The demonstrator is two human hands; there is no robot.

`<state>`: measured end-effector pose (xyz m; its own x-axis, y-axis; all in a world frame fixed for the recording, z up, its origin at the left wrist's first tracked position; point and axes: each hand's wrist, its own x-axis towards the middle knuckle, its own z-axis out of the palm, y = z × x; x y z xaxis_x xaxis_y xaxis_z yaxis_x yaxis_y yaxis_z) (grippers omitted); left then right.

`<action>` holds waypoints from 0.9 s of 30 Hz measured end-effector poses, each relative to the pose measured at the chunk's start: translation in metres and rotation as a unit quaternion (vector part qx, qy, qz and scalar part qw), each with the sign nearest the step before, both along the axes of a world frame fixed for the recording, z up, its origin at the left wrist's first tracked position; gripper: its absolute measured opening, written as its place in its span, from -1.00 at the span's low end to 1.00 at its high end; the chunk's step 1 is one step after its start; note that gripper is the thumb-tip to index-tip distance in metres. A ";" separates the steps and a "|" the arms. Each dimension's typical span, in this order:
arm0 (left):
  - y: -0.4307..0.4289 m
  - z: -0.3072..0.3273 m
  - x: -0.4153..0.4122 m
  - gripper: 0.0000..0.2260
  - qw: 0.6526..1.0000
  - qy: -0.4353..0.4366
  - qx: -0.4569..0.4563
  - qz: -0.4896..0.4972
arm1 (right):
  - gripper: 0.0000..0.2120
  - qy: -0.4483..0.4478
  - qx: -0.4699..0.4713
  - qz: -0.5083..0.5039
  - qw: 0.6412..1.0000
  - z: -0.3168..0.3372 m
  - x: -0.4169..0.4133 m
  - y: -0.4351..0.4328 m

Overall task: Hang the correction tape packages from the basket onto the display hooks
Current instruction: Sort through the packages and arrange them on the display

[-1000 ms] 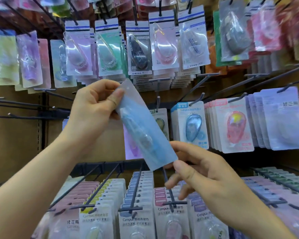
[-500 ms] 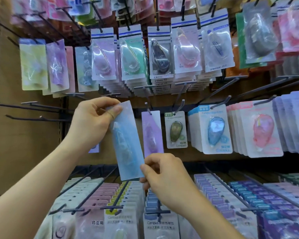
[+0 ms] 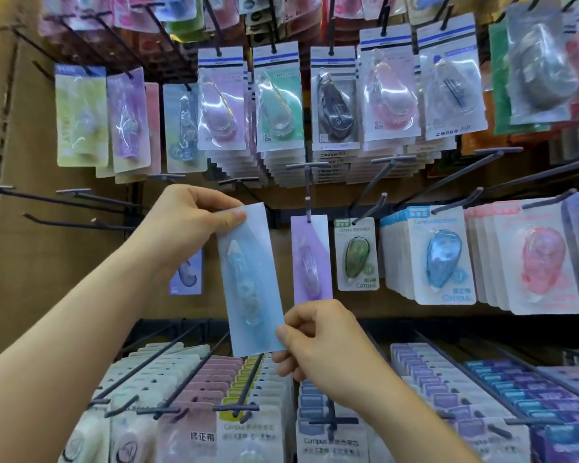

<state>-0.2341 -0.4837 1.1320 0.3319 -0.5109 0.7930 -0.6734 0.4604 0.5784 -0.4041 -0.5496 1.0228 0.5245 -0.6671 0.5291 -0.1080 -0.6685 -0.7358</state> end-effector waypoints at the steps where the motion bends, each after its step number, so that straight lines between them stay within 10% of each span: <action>1: -0.001 0.000 0.000 -0.98 1.000 0.016 0.003 -0.009 | -0.71 -0.002 0.004 0.003 1.000 0.000 0.001 0.001; 12: -0.011 -0.011 0.003 -0.82 0.969 0.163 0.038 -0.182 | -0.79 0.014 0.082 0.063 0.995 0.008 -0.003 0.011; 27: -0.020 -0.042 0.017 -0.84 0.960 0.144 0.152 -0.188 | -0.78 -0.089 0.139 0.071 0.984 0.016 0.007 0.009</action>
<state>-0.2169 -0.5037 1.0902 0.2620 -0.8302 0.4922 -0.2856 0.4204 0.8612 -0.3968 -0.5404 1.0384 0.5374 -0.7264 0.4283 0.1190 -0.4375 -0.8913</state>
